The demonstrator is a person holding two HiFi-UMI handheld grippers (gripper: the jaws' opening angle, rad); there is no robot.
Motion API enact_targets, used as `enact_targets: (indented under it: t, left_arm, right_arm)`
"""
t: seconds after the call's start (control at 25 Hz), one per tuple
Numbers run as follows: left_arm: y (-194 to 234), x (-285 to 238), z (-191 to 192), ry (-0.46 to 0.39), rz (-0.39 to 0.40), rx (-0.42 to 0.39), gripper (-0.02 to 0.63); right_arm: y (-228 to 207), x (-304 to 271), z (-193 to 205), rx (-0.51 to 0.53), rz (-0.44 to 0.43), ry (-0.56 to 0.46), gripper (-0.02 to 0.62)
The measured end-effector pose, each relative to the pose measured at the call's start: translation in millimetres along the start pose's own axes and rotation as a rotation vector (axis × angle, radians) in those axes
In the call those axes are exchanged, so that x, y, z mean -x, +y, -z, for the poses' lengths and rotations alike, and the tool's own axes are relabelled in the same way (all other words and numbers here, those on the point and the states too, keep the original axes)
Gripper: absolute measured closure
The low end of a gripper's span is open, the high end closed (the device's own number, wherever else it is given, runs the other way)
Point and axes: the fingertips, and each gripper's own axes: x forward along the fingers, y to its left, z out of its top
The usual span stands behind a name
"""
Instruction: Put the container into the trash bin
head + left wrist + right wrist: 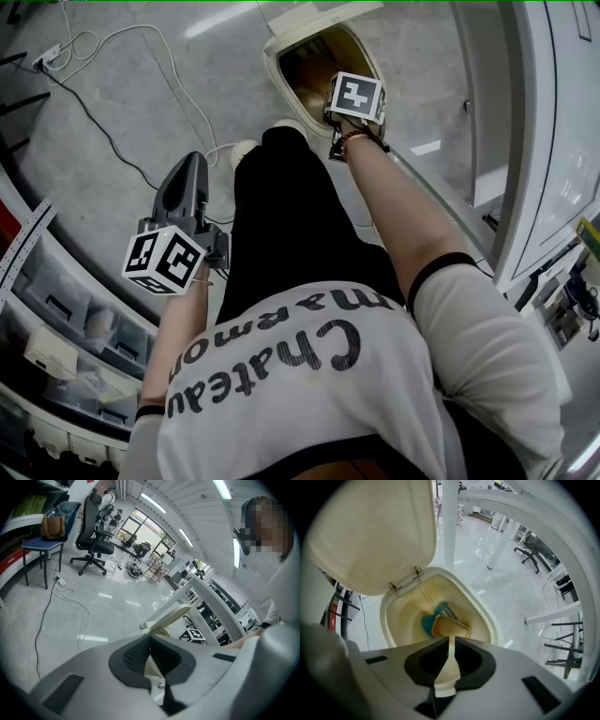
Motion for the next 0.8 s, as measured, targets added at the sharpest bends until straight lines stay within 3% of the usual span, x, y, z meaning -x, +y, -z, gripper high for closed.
enact_targets:
  t: [0.32,0.48,0.8]
  left_arm:
    - [-47,39,-38,-0.011,0.119,-0.100,0.581]
    - [-66,58,-82,-0.078,0.129,-0.182,0.582]
    - [-105,112,-163,-0.210,0.185,-0.202,0.581]
  right_arm:
    - [-2,77,20,-0.152,-0.068,-0.067,0.554]
    - [9,130,20,-0.267,-0.156,-0.117,0.554]
    - [38,249,8,-0.300,-0.283,-0.261,0.554]
